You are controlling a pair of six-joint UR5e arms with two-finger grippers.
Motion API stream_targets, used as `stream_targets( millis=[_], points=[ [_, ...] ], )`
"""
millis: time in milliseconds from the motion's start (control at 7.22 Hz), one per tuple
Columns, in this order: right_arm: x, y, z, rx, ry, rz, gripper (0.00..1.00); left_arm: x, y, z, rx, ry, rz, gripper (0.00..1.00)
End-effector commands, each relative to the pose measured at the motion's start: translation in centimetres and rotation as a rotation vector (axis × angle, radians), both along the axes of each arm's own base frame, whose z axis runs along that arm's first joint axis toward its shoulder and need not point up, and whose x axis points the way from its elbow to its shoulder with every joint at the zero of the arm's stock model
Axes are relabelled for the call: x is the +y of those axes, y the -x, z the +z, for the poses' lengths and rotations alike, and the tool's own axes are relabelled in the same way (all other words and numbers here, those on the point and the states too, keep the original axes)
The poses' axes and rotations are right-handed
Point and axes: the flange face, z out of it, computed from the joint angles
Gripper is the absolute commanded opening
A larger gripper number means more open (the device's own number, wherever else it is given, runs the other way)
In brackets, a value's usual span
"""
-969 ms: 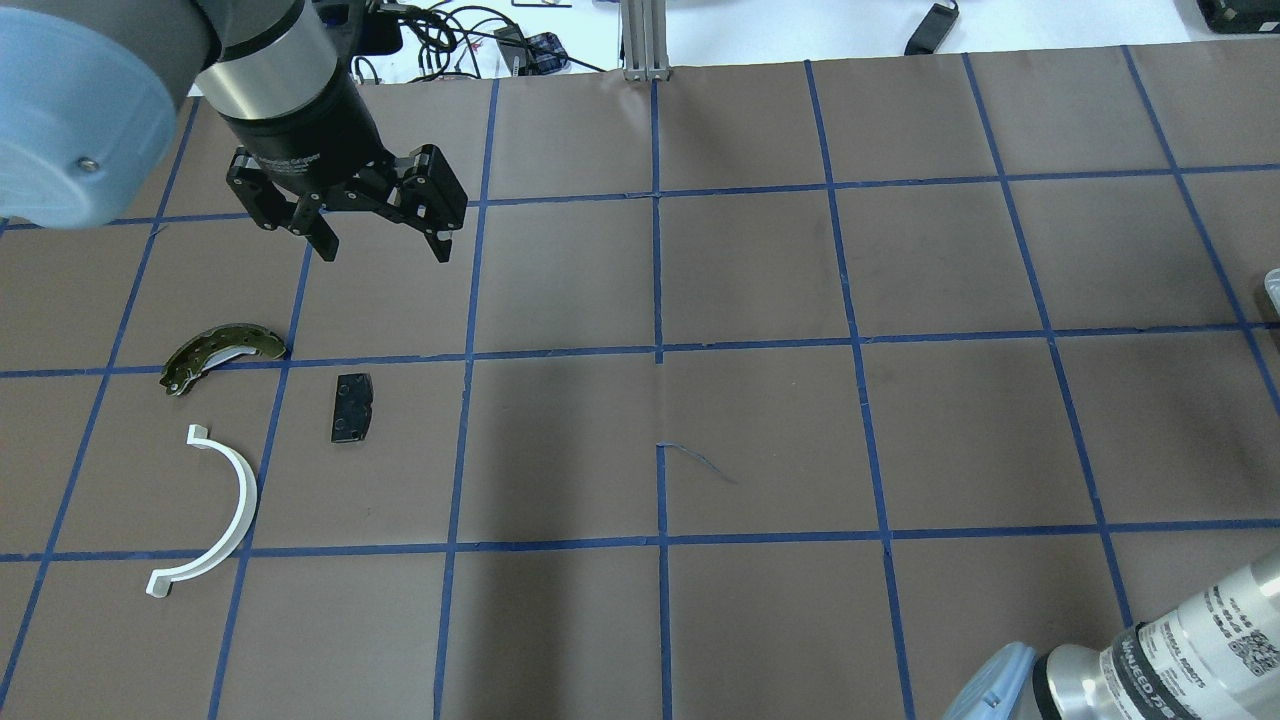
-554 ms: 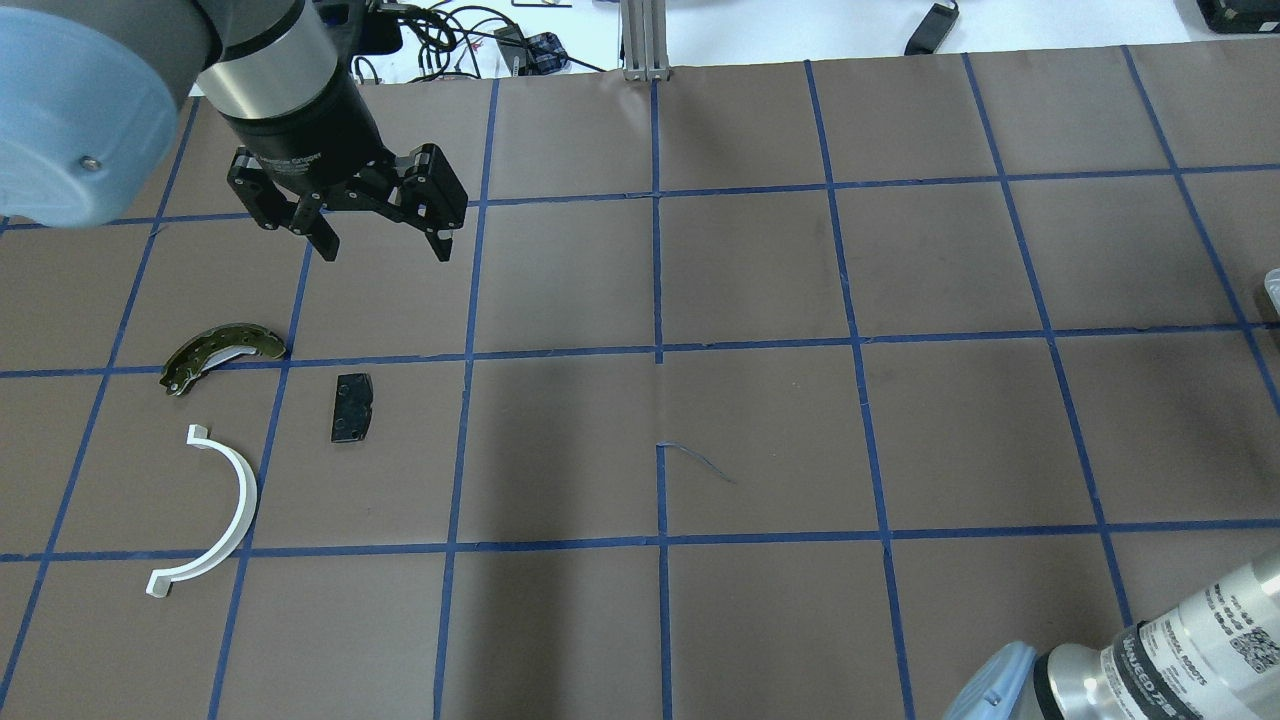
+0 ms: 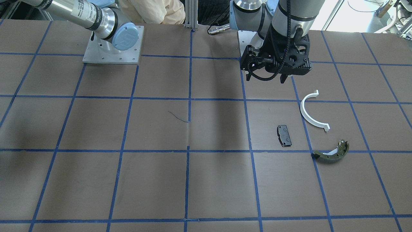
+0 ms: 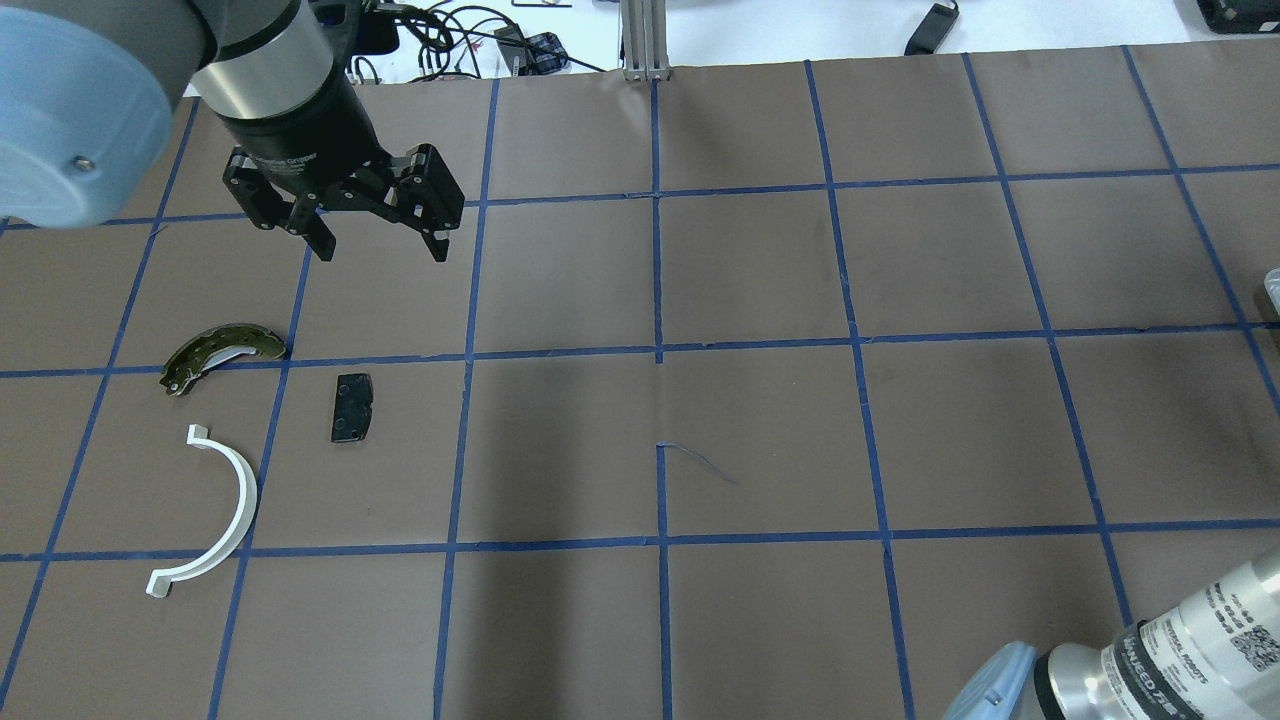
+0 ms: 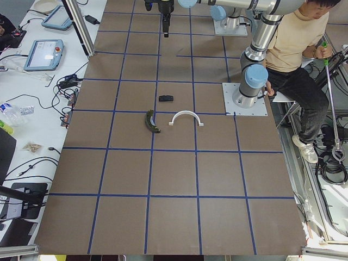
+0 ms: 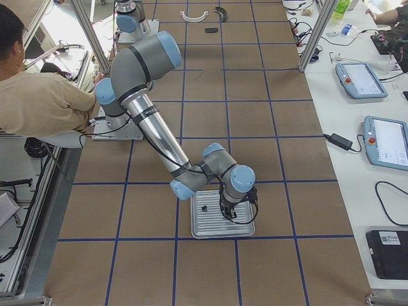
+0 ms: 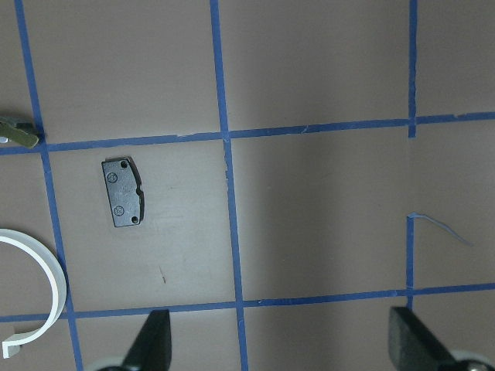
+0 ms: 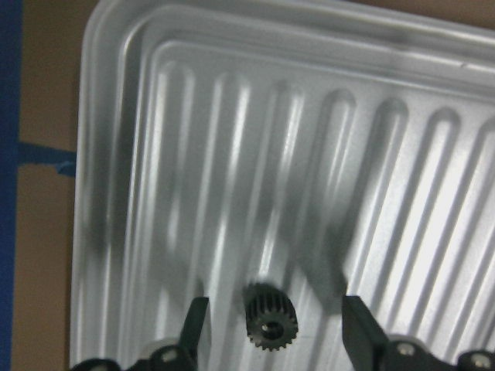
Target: Place bearing gear from tray to pile
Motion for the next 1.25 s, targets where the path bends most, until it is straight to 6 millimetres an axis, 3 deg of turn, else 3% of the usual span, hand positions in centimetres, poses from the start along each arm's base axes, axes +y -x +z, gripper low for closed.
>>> stream_targets(
  millis=[0, 277, 554, 831, 969, 1108],
  points=[
    [-0.1, -0.1, -0.1, -0.002, 0.000, -0.002, 0.26, 0.1, -0.5, 0.2, -0.003, -0.001, -0.002, 1.00],
    [0.0, 0.0, -0.1, -0.001, -0.003, -0.005, 0.00, 0.0, -0.3, 0.0, -0.002, -0.002, -0.005, 1.00],
    [-0.1, 0.2, 1.1, 0.010, 0.002, -0.003, 0.00, -0.3, 0.0, -0.5, 0.000, -0.010, 0.007, 1.00],
    [-0.3, -1.3, 5.0, 0.028, 0.023, 0.007, 0.00, -0.1, -0.1, -0.3, 0.001, -0.009, 0.004, 1.00],
    [-1.8, -4.1, 7.4, 0.026, 0.033, 0.006, 0.00, 0.0, -0.3, 0.0, -0.002, -0.002, -0.004, 1.00],
    [-3.8, -9.1, 10.3, 0.022, 0.029, 0.017, 0.00, 0.1, -0.2, -0.1, 0.003, -0.006, -0.002, 1.00]
  ],
)
